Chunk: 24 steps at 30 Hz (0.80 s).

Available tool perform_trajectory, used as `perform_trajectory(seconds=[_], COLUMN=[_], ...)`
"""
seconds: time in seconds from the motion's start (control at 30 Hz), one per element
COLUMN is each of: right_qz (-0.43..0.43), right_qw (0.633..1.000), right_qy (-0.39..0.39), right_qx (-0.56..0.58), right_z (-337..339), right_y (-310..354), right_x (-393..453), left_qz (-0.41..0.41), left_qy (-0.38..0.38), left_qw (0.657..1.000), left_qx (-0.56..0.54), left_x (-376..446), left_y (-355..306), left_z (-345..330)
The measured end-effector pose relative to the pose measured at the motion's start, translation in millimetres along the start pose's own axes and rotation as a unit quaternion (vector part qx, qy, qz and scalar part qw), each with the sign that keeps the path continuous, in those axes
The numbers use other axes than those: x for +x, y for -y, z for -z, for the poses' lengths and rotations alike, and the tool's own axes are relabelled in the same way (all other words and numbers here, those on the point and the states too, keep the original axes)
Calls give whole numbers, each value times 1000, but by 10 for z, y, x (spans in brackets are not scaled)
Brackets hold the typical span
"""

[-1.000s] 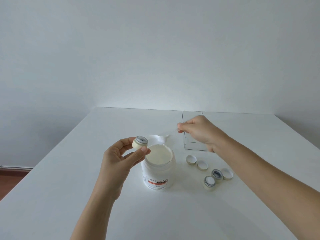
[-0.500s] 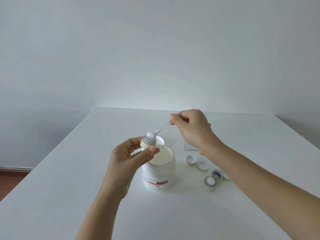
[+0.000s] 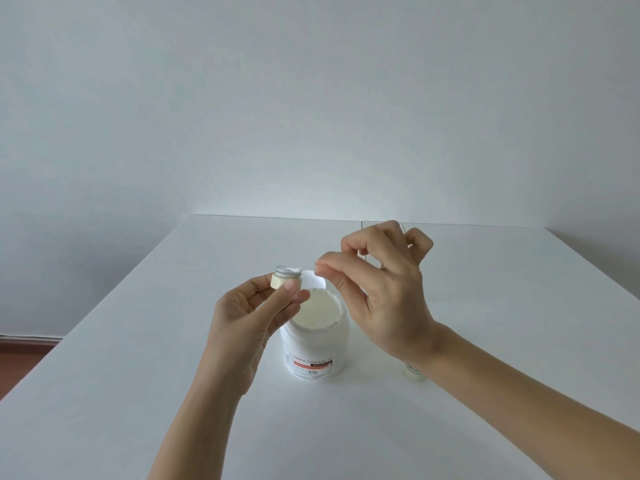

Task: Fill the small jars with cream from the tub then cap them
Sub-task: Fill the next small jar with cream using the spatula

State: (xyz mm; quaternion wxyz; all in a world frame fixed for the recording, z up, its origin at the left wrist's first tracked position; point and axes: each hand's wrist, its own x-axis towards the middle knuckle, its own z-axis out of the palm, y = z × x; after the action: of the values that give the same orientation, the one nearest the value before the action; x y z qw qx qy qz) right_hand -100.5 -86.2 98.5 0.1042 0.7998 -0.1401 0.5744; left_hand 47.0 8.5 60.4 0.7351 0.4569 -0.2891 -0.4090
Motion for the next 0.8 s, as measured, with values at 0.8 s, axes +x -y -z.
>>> perform_trajectory(seconds=[0.8], right_qz=[-268], right_qw=[921], right_qy=[281], right_qx=[32], right_z=[-156], right_y=[-180], right_x=[-176], left_qz=[-20], left_qy=[17], left_qw=[1000], left_qx=[-13], left_x=[-13], left_y=[61], left_z=[195])
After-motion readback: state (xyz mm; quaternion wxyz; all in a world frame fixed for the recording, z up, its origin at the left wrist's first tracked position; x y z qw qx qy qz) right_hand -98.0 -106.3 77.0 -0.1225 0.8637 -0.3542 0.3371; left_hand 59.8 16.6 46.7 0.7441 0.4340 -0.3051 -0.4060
